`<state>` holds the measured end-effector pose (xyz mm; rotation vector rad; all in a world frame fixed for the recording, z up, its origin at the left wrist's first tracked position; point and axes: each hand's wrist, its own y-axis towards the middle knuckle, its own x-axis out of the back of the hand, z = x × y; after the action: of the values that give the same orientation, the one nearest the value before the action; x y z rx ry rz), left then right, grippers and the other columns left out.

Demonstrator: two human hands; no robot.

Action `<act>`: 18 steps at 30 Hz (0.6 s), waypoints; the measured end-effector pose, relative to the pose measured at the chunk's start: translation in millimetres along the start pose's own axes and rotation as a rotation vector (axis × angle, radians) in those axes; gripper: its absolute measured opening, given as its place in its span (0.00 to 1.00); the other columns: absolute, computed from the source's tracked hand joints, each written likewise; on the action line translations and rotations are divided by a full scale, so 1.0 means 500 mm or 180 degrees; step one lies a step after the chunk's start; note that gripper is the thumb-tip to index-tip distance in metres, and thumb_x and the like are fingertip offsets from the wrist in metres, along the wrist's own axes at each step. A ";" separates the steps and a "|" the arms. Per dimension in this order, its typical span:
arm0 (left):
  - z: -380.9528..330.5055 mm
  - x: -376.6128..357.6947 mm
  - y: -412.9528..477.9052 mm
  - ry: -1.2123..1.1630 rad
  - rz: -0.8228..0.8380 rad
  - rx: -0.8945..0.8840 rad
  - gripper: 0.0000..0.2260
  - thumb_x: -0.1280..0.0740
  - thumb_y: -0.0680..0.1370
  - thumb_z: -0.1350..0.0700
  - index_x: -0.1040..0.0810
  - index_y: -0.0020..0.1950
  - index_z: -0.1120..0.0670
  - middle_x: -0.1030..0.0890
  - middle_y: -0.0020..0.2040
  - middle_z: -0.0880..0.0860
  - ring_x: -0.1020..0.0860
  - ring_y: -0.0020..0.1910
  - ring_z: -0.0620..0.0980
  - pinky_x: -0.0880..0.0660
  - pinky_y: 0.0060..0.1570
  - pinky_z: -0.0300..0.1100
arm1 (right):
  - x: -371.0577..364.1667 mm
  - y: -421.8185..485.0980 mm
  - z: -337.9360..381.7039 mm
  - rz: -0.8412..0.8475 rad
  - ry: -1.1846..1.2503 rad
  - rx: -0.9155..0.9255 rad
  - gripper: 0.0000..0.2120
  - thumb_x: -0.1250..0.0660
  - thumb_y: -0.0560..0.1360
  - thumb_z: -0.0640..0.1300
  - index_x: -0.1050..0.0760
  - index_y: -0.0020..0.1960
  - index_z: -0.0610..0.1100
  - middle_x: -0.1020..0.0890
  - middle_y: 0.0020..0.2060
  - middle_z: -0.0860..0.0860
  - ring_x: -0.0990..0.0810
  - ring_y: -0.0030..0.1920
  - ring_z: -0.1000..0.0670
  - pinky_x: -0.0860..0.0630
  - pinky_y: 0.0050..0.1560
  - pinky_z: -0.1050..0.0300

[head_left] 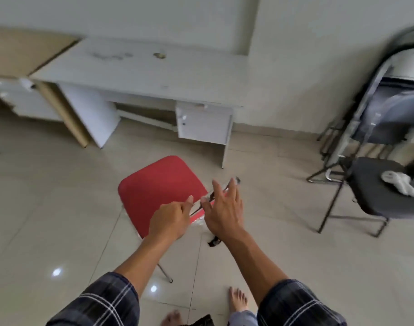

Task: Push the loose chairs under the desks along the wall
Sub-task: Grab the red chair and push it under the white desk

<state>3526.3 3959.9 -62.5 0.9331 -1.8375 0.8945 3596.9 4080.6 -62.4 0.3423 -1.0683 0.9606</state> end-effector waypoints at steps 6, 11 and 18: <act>-0.016 -0.023 -0.023 -0.0095 -0.0655 0.1104 0.29 0.54 0.83 0.41 0.24 0.33 0.54 0.25 0.29 0.50 0.27 0.30 0.48 0.34 0.30 0.40 | 0.020 0.076 -0.033 0.0406 -0.0119 0.0036 0.29 0.49 0.81 0.66 0.33 0.75 0.51 0.58 0.82 0.43 0.60 0.80 0.31 0.48 0.77 0.34; -0.011 -0.069 -0.035 -0.0587 -0.1237 0.1919 0.25 0.49 0.83 0.47 0.24 0.32 0.55 0.25 0.28 0.50 0.25 0.30 0.50 0.27 0.36 0.43 | 0.045 0.124 -0.058 0.0733 -0.0011 0.0140 0.31 0.47 0.81 0.65 0.31 0.75 0.47 0.54 0.82 0.40 0.59 0.81 0.35 0.50 0.79 0.37; -0.039 -0.057 -0.022 -0.3563 -0.1937 0.4326 0.21 0.35 0.77 0.56 0.32 0.68 0.61 0.22 0.53 0.61 0.24 0.45 0.56 0.29 0.37 0.45 | 0.056 0.213 -0.084 0.0972 0.0823 -0.0451 0.30 0.42 0.80 0.59 0.31 0.72 0.38 0.39 0.77 0.39 0.38 0.76 0.36 0.34 0.72 0.39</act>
<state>3553.0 3978.3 -79.1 3.1049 -1.2531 1.2961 3540.4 4182.5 -79.6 -0.0647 -0.9591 1.1580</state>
